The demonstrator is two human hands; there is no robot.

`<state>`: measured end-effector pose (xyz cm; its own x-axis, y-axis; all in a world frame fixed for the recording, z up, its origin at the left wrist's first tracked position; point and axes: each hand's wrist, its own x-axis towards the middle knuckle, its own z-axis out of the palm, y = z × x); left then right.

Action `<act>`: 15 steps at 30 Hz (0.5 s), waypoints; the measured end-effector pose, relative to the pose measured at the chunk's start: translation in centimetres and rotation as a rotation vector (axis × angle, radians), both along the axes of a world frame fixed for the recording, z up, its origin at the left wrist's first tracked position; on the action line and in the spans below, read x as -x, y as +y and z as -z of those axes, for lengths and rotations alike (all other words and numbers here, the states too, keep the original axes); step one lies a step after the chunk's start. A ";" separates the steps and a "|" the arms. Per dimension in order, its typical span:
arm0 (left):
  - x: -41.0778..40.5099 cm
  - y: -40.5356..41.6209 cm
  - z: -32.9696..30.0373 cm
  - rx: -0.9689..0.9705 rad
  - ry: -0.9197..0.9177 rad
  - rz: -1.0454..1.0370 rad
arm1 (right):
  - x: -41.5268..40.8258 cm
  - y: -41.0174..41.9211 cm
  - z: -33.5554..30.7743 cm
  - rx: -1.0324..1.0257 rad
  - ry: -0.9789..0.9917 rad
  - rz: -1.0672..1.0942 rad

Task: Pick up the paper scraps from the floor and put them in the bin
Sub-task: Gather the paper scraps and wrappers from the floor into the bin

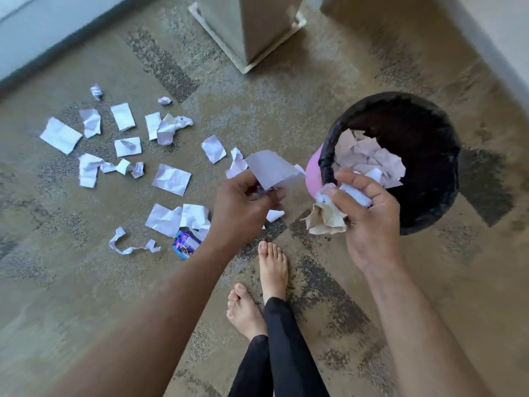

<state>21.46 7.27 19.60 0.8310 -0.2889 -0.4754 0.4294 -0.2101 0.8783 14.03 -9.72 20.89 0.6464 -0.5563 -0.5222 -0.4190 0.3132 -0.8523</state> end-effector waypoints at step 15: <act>-1.0 -15.0 -2.9 -0.217 -0.148 0.476 | 1.8 -11.4 -4.0 -0.108 0.087 0.395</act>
<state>22.51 -7.69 22.50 0.6949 -0.5577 -0.4539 0.1175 -0.5347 0.8368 12.21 -21.07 24.87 0.3452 -0.6921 -0.6339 -0.3172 0.5496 -0.7729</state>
